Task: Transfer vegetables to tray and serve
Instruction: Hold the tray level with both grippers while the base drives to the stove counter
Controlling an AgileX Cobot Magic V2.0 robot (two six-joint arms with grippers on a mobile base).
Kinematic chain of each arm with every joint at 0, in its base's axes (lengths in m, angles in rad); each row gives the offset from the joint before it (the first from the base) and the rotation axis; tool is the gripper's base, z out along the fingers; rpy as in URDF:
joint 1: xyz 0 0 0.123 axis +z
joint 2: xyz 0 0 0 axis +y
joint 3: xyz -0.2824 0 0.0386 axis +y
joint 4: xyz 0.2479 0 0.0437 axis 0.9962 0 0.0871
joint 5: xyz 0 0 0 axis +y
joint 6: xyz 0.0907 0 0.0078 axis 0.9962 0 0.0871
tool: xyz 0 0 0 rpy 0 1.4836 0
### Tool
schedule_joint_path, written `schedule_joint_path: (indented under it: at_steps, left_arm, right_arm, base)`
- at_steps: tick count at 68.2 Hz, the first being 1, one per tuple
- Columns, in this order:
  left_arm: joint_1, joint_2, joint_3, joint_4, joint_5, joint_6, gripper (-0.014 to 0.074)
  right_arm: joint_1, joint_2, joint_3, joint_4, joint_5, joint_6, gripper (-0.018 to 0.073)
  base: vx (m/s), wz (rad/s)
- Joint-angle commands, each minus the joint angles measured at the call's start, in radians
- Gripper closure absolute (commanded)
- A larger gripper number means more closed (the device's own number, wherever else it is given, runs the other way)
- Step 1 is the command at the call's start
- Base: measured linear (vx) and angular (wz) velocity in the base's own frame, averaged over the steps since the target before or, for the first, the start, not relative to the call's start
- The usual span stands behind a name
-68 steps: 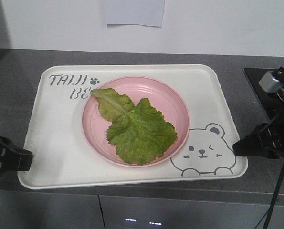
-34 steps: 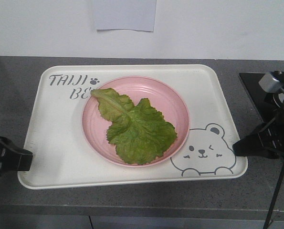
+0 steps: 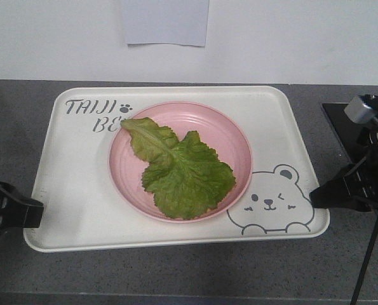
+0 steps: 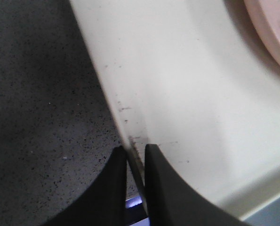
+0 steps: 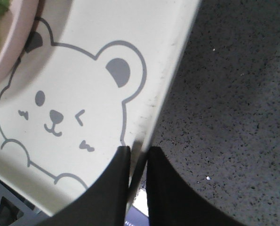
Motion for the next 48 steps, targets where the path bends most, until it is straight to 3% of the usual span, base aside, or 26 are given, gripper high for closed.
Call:
schedule_joint_path:
  at_steps: [1,48]
  left_arm:
    - [-0.013,-0.016,-0.029,-0.057,-0.058,0.035,0.0604]
    - [-0.013,-0.016,-0.029,-0.057,-0.058,0.035,0.0604]
  right_arm:
    - [0.008,-0.028,-0.026,0.101,0.024,-0.045,0.0564]
    - [0.008,-0.028,-0.026,0.101,0.024,-0.045,0.0564]
  base:
    - [0.06,0.01]
    - [0.06,0.00]
